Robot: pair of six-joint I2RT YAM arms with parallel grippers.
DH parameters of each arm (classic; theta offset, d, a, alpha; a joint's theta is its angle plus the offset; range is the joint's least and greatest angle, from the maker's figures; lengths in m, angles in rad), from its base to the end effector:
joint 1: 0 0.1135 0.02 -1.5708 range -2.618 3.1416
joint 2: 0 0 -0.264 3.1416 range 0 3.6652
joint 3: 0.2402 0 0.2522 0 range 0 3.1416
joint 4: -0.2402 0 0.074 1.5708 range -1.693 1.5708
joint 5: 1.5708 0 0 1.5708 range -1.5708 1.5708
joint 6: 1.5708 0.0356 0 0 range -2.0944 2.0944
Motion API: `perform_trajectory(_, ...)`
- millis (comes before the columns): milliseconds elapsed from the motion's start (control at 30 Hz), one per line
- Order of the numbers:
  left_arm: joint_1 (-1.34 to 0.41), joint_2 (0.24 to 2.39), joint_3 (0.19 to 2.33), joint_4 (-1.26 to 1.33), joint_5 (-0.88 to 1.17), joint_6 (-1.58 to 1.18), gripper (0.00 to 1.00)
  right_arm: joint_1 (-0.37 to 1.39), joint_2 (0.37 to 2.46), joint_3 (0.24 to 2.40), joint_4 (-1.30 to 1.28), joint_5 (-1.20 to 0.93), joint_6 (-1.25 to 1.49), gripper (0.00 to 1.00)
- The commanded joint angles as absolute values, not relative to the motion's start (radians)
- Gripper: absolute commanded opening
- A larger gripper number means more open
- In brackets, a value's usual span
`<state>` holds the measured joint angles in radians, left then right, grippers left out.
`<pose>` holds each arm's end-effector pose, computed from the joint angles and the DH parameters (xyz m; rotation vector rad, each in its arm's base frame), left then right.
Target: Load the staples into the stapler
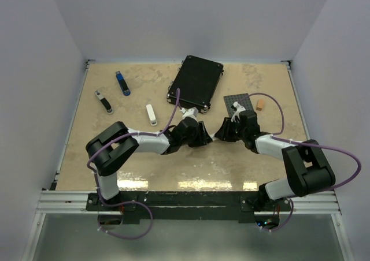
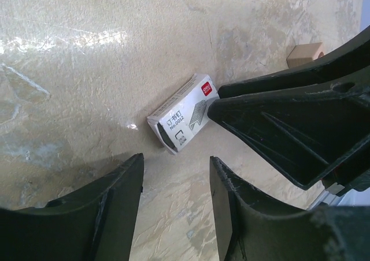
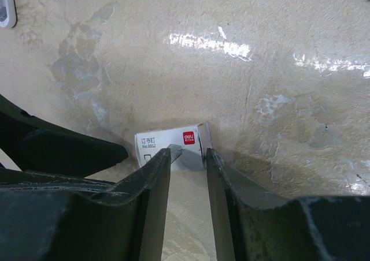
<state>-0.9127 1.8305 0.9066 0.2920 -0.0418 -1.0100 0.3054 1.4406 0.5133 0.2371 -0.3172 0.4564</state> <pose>0.2285 -0.2932 0.1446 -0.1420 2.3937 -0.9686 0.2483 0.0899 0.1466 0.0007 2.3343 0.7533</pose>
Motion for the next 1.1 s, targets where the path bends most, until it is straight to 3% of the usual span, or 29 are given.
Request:
perform_trajectory(0, -0.917, 1.825, 0.923, 0.301, -0.066, -1.006, 0.53, 0.302, 1.437, 0.518, 0.275, -0.322, 0.462, 0.38)
perform_trajectory(400, -0.914, 1.827, 0.917, 0.305, -0.071, -1.011, 0.52, 0.302, 1.466, 0.529, 0.281, -0.336, 0.459, 0.36)
perform_trajectory(1067, -0.887, 1.842, 0.914, 0.301, -0.060, -1.035, 0.45, 0.302, 1.451, 0.511, 0.285, -0.347, 0.454, 0.13)
